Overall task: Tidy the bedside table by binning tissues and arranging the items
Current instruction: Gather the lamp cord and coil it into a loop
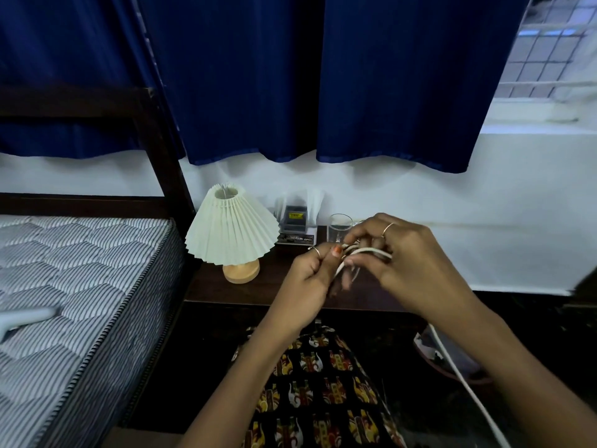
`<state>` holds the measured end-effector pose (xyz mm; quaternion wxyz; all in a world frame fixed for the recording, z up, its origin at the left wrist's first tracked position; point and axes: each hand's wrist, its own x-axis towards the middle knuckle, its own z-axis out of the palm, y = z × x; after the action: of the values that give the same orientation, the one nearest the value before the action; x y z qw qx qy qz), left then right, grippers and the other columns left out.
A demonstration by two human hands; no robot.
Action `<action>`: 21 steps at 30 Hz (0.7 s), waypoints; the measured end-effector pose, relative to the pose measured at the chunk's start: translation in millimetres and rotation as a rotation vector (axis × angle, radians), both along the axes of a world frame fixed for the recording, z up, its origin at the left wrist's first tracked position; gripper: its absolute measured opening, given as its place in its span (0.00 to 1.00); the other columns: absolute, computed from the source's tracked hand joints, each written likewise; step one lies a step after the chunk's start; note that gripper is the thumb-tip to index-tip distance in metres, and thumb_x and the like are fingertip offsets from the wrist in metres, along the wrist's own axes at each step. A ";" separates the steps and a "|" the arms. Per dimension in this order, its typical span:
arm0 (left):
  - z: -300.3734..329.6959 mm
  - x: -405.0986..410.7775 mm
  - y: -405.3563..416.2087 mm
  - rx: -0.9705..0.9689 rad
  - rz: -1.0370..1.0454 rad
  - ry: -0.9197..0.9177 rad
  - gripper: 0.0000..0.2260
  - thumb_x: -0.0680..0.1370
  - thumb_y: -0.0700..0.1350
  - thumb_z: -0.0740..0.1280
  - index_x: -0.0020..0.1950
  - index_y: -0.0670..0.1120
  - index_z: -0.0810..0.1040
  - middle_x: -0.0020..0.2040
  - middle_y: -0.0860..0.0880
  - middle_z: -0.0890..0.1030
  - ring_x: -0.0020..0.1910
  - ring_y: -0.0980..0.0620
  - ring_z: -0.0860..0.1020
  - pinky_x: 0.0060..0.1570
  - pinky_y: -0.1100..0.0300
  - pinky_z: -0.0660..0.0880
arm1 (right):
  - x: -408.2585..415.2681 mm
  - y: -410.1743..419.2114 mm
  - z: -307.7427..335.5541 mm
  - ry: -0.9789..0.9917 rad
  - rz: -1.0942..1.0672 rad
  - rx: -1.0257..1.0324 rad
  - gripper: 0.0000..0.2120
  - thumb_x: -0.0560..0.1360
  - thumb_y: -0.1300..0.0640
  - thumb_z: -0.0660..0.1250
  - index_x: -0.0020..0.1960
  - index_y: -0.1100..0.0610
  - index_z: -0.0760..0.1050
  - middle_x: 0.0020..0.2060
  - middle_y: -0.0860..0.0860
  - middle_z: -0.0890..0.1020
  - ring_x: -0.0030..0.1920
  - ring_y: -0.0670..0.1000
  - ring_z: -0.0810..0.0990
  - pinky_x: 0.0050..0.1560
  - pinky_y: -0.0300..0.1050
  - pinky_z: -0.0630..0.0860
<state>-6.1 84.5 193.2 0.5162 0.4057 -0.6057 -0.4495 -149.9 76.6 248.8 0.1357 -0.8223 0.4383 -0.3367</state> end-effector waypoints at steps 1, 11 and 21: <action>2.3 -0.9 2.0 0.025 -0.001 -0.003 0.19 0.82 0.49 0.53 0.36 0.42 0.73 0.27 0.52 0.73 0.27 0.54 0.67 0.31 0.66 0.65 | -0.5 -1.4 0.6 -0.025 0.001 0.008 0.07 0.67 0.61 0.75 0.44 0.56 0.81 0.38 0.43 0.79 0.39 0.37 0.75 0.41 0.26 0.67; 5.6 3.8 4.5 0.086 -0.187 -0.122 0.21 0.79 0.50 0.56 0.53 0.32 0.75 0.27 0.53 0.67 0.25 0.60 0.64 0.28 0.69 0.63 | -17.1 -12.7 -20.3 -0.236 0.014 0.186 0.07 0.66 0.59 0.76 0.36 0.50 0.79 0.22 0.44 0.74 0.24 0.43 0.67 0.27 0.31 0.63; 3.3 -0.2 8.6 0.147 -0.257 -0.095 0.23 0.78 0.54 0.53 0.55 0.37 0.76 0.28 0.54 0.67 0.26 0.57 0.63 0.30 0.66 0.61 | -20.2 -12.8 -28.7 -0.333 0.069 0.200 0.04 0.65 0.56 0.75 0.36 0.50 0.80 0.27 0.52 0.82 0.26 0.43 0.76 0.31 0.33 0.71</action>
<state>-6.3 93.1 196.5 0.3942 0.3823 -0.6418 -0.5353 -170.1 63.8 220.1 0.2985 -0.7523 0.4126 -0.4178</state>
